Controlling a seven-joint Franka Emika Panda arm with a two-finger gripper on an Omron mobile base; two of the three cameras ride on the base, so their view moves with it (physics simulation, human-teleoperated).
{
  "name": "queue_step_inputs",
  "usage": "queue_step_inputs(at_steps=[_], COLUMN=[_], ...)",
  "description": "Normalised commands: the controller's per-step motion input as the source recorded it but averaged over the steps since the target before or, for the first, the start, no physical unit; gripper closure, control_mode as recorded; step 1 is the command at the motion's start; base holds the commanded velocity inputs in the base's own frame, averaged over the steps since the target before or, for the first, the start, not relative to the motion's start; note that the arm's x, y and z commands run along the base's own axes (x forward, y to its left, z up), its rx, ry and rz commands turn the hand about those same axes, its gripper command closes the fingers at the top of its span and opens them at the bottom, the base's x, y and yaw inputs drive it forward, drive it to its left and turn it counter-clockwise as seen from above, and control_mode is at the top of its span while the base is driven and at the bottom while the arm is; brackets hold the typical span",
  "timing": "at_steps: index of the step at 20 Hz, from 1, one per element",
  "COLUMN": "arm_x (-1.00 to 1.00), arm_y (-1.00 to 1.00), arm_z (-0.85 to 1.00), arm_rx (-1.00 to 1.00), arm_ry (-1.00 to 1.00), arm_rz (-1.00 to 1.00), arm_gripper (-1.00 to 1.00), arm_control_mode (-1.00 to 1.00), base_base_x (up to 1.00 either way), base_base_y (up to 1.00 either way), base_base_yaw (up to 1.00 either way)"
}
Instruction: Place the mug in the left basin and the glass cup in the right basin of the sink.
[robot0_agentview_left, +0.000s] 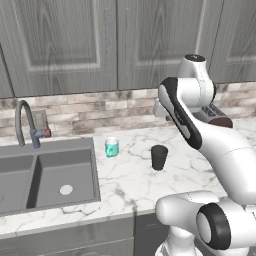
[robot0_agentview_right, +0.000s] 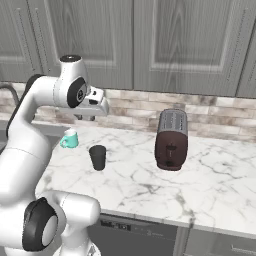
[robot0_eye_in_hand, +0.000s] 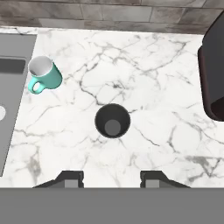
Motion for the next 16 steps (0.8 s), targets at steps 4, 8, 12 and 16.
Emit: queue_step_inputs(at_steps=[4, 8, 12, 16], arm_x=[-0.03, -0.11, -0.15, -0.13], arm_y=[0.0, 0.0, 0.0, 0.0], arm_z=[0.0, 0.0, -0.02, -0.09], arm_rx=[0.0, 0.0, 0.0, 0.0], arm_ry=[0.0, 0.0, 0.0, 0.0], arm_rz=[0.0, 0.0, 0.0, 0.0], arm_gripper=[-1.0, -1.0, -1.0, -1.0], arm_control_mode=[-1.0, -1.0, -1.0, -1.0], base_base_x=[0.0, 0.0, 0.0, 0.0], base_base_y=[0.0, 0.0, 0.0, 0.0], base_base_yaw=[0.0, 0.0, 0.0, 0.0])
